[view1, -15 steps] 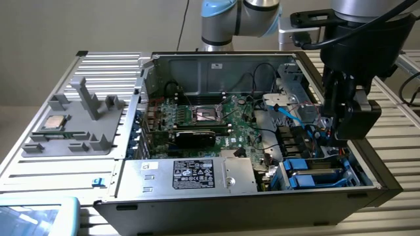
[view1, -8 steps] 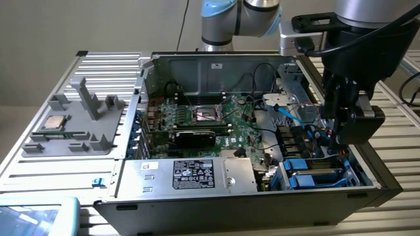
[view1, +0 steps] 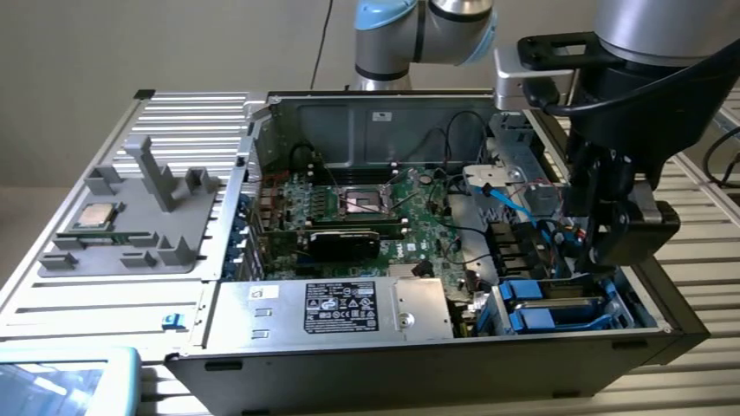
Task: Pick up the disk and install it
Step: 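Insert the first disk wire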
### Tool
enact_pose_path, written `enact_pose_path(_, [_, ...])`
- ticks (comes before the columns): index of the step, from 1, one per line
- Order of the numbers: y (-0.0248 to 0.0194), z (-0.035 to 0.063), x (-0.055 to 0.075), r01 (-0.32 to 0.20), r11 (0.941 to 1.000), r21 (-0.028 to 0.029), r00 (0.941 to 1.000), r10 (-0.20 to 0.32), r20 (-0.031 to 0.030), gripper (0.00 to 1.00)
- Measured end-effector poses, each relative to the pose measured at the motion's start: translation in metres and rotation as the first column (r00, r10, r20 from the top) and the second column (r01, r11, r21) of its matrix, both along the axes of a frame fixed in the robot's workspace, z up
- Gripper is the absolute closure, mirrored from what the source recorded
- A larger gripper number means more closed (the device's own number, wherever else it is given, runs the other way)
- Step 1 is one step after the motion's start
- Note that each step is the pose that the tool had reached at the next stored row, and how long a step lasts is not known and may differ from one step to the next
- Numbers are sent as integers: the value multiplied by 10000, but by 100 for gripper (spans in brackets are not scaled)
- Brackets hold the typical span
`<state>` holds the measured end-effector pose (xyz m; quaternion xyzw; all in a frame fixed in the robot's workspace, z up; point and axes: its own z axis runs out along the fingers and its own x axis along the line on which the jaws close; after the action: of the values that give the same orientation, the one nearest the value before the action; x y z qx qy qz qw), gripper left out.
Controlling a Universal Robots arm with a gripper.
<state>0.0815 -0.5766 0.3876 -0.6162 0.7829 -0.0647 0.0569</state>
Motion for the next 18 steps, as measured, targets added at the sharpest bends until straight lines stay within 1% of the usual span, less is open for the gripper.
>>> enact_pose_path(1, [-11,-3,0,-18,10000,10,10000,18,-18,35])
enact_pose_path(2, [-24,-4,0,-31,10000,26,10000,31,-31,42])
enact_pose_path(3, [-37,-7,0,-42,10000,52,10000,42,-46,42])
enact_pose_path(4, [-50,-9,0,-53,9999,90,10000,53,-66,48])
enact_pose_path(5, [-62,-12,0,-63,9999,142,9999,64,-90,48])
enact_pose_path(8, [-95,-22,0,-86,9993,351,9998,92,-168,48])
enact_pose_path(11, [-147,-33,0,-91,9984,556,9996,104,-245,48])
enact_pose_path(12, [-169,-35,0,-89,9981,614,9996,106,-267,48])
enact_pose_path(13, [-198,-38,0,-87,9976,684,9995,108,-295,48])
enact_pose_path(15, [-250,-45,0,-84,9968,799,9993,111,-343,48])
enact_pose_path(18, [-345,-52,2,-79,9953,963,9992,117,-395,48])
